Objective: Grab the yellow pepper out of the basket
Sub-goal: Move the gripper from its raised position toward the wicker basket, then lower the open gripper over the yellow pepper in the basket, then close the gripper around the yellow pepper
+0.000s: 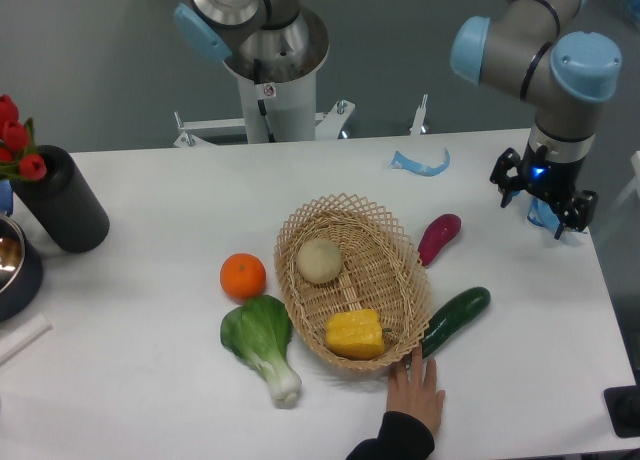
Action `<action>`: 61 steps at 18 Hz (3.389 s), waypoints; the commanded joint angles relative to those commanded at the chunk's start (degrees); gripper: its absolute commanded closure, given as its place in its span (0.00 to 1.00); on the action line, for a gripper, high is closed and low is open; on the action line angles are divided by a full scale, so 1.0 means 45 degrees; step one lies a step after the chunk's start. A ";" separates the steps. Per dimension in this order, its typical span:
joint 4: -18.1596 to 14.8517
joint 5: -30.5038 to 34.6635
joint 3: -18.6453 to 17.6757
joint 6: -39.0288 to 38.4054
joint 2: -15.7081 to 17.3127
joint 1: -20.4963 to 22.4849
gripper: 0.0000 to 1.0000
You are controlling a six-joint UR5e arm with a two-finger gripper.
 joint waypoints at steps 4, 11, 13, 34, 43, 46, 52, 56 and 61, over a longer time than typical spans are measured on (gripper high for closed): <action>-0.0019 -0.0019 0.0039 -0.0019 -0.0020 -0.0020 0.00; -0.0079 0.0175 -0.0564 -0.1127 0.0585 -0.0720 0.00; 0.0019 0.0254 -0.0801 -0.2338 0.0625 -0.1247 0.00; 0.1504 0.1035 -0.0684 -0.2872 -0.0292 -0.5448 0.00; 0.1504 0.1094 -0.1033 -0.2871 -0.0762 -0.6776 0.00; 0.1485 0.1094 -0.1250 -0.2871 -0.0664 -0.6914 0.00; 0.1523 0.1113 -0.1231 -0.2871 -0.0722 -0.7031 0.00; 0.1543 0.1113 -0.1191 -0.2832 -0.0781 -0.6973 0.00; 0.1562 0.1113 -0.1347 -0.2852 -0.0898 -0.6953 0.00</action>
